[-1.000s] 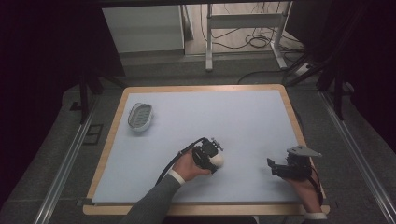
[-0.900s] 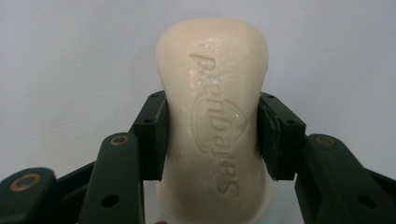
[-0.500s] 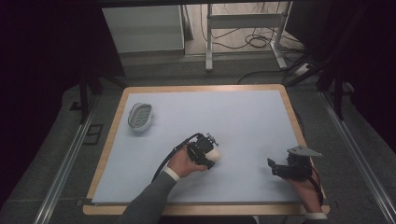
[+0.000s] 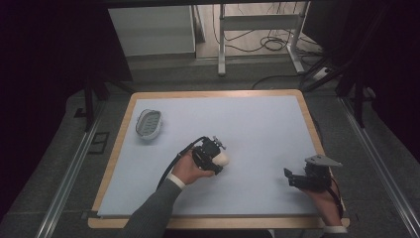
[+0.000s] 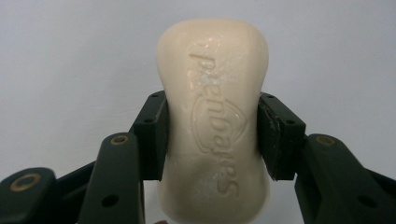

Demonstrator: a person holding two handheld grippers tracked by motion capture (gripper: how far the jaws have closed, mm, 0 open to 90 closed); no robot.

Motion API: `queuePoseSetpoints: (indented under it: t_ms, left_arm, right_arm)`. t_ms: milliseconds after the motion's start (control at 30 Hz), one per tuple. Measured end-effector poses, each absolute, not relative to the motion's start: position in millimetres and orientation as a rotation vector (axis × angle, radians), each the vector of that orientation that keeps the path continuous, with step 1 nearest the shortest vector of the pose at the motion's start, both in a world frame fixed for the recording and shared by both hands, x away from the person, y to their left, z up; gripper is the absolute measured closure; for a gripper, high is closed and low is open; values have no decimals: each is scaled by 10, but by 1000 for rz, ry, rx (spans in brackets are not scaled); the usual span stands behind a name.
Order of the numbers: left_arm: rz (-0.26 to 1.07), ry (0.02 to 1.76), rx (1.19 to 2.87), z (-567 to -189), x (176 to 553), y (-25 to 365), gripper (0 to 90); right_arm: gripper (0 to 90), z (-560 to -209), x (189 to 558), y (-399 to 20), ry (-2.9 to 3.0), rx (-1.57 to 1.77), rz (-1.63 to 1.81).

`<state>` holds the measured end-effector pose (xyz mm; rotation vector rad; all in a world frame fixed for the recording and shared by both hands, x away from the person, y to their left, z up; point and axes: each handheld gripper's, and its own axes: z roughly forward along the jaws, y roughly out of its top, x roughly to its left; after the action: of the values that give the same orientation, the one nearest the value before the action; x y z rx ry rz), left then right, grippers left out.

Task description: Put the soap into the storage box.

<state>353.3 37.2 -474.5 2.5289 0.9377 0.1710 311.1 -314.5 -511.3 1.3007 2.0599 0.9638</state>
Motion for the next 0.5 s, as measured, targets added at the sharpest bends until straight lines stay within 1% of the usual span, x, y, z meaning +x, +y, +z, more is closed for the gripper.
queuePoseSetpoints:
  t_ms: [500]
  left_arm:
    - [176,998,2478,-4688,3644,575,498]
  right_arm:
    - [86,-5123,3117,-3148,2064,1307,958]
